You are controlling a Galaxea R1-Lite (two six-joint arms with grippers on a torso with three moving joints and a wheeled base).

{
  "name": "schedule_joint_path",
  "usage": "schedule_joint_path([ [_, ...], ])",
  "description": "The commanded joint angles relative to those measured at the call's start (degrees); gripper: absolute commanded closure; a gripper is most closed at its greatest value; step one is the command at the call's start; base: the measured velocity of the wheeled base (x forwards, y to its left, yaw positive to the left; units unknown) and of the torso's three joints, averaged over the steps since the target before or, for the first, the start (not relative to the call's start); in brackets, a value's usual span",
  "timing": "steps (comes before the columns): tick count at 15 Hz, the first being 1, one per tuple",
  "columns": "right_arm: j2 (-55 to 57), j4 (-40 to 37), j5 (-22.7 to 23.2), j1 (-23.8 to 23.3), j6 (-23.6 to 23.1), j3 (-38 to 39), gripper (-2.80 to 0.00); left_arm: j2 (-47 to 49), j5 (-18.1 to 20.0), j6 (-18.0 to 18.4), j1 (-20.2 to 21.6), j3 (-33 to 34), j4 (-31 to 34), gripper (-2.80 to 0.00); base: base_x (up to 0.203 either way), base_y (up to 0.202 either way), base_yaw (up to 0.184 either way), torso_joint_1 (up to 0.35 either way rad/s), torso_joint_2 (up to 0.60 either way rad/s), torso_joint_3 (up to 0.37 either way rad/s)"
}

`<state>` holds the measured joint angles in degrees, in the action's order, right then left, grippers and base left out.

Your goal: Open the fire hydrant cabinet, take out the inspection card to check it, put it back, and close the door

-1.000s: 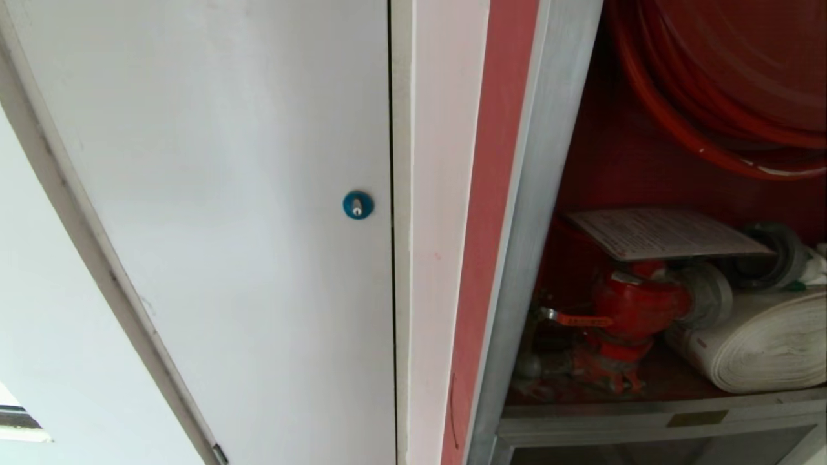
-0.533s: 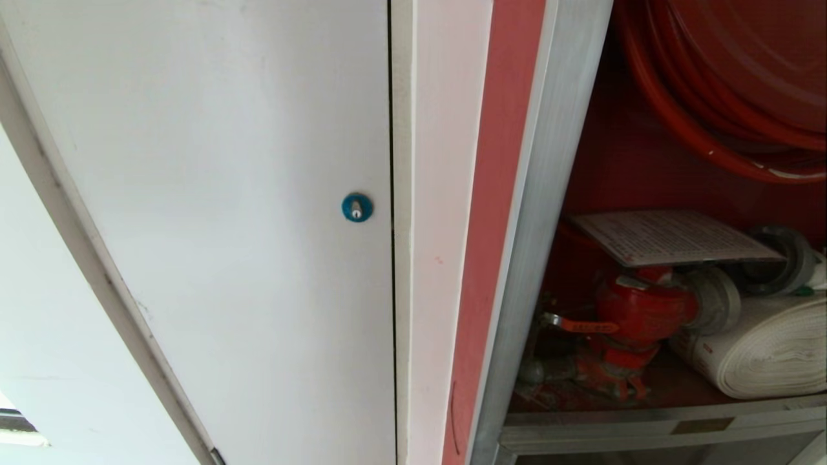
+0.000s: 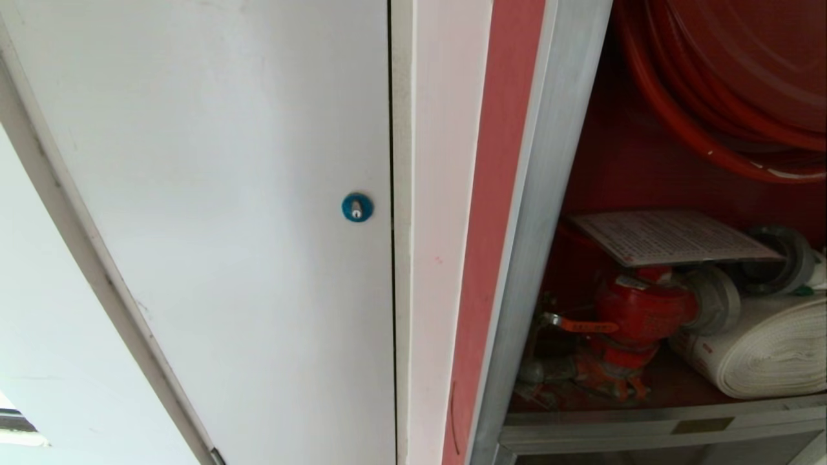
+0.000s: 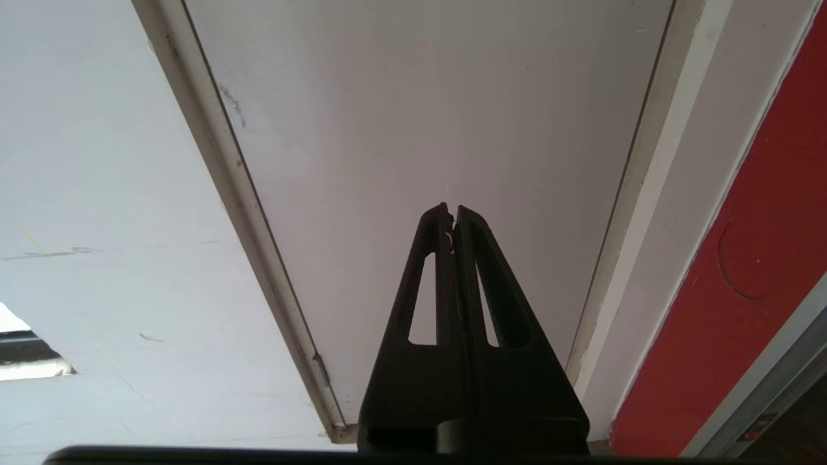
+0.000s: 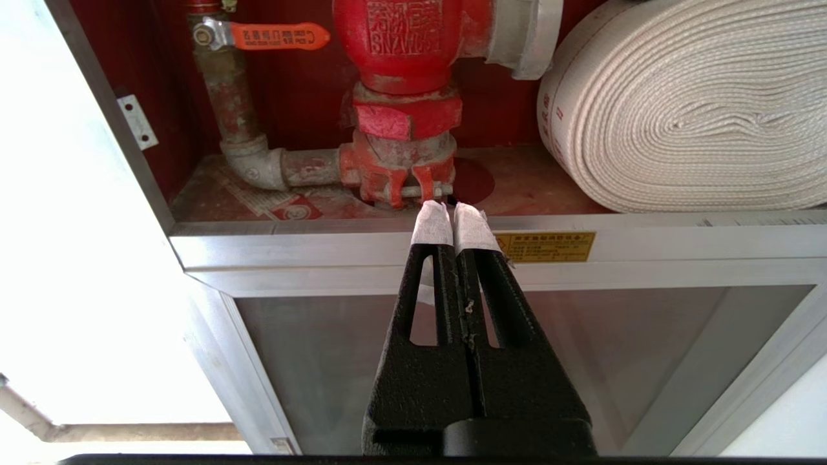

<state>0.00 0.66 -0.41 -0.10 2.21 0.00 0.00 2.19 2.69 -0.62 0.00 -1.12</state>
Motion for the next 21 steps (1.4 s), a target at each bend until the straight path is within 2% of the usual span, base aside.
schedule_joint_path([
  [1, 0.09, 0.04, -0.02, 0.01, -0.01, 0.18, 0.00, 0.07, 0.00, 0.03, 0.01, 0.70, -0.02, 0.00, 0.000, 0.000, 0.000, 0.000, 0.00, 0.000],
  [21, 0.09, 0.04, -0.02, 0.10, 0.96, 0.18, 0.00, 0.00, 0.00, 0.03, 0.01, 0.70, -0.02, 0.00, 0.000, 0.000, 0.000, 0.000, 0.00, 0.000],
])
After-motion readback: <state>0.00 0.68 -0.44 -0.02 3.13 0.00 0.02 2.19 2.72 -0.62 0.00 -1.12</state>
